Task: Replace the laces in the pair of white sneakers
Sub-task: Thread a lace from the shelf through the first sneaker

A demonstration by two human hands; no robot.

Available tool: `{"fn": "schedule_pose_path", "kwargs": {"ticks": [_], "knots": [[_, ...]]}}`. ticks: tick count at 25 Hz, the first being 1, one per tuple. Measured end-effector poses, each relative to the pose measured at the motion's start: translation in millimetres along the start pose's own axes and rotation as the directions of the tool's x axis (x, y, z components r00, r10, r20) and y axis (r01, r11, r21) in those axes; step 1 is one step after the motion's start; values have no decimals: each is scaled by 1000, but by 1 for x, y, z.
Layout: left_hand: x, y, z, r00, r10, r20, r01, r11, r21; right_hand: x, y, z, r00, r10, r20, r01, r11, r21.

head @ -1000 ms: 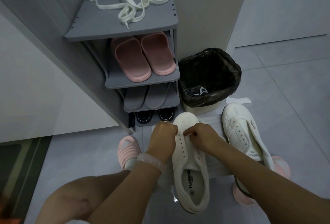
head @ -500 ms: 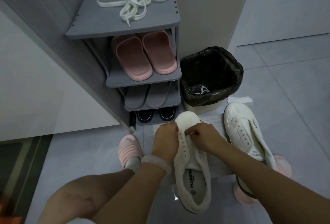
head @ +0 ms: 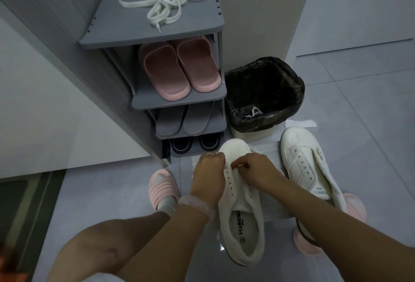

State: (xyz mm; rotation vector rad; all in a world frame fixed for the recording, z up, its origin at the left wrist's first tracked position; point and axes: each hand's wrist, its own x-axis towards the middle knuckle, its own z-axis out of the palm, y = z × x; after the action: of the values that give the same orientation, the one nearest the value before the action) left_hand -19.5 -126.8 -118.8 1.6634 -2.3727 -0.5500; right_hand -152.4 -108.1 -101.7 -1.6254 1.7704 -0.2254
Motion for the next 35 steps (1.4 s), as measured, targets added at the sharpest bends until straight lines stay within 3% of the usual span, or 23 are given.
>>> {"fn": "schedule_pose_path", "kwargs": {"ticks": [2,4,7,9,11,14,17,21,25,28,30,32,35], "knots": [[1,2,1,999,-9,39,9,1000,-20,0,0,-1,1000,10,3,-10,1000,1],[2,0,1,992,-122,31,125,980,-151,0,0,0,1000,24,10,-23,1000,-5],[1,-1,-3,920,-385,71,380,836,-395,1,-1,2,999,49,4,-49,999,13],[2,-2,-4,892,-428,144,446,788,-424,1,-2,3,996,84,-18,-84,995,46],[1,3,-8,915,-370,161,404,851,-335,1,-2,6,994,103,-36,-101,994,51],[-6,20,-12,972,-150,180,160,986,-43,4,0,9,990,129,-62,-122,988,100],[-14,34,-13,959,-88,268,71,995,71,6,2,8,992,103,-66,-94,987,131],[1,20,-22,923,-117,366,156,985,-78,4,2,11,993,100,-65,-95,993,74],[8,-10,-24,888,-62,456,211,935,-284,-1,-4,14,993,111,-47,-116,985,-125],[5,-16,-21,900,-51,433,239,888,-392,-1,-9,18,982,113,-150,-138,975,-171],[1,-11,-18,927,-88,365,226,907,-356,0,-11,24,976,89,-196,-128,973,-191],[-3,-4,-18,949,-150,279,230,933,-278,1,-9,27,982,67,-176,-88,990,-111],[-5,3,-15,955,-174,239,228,948,-221,-2,-9,11,972,113,-207,-61,968,243]]}}
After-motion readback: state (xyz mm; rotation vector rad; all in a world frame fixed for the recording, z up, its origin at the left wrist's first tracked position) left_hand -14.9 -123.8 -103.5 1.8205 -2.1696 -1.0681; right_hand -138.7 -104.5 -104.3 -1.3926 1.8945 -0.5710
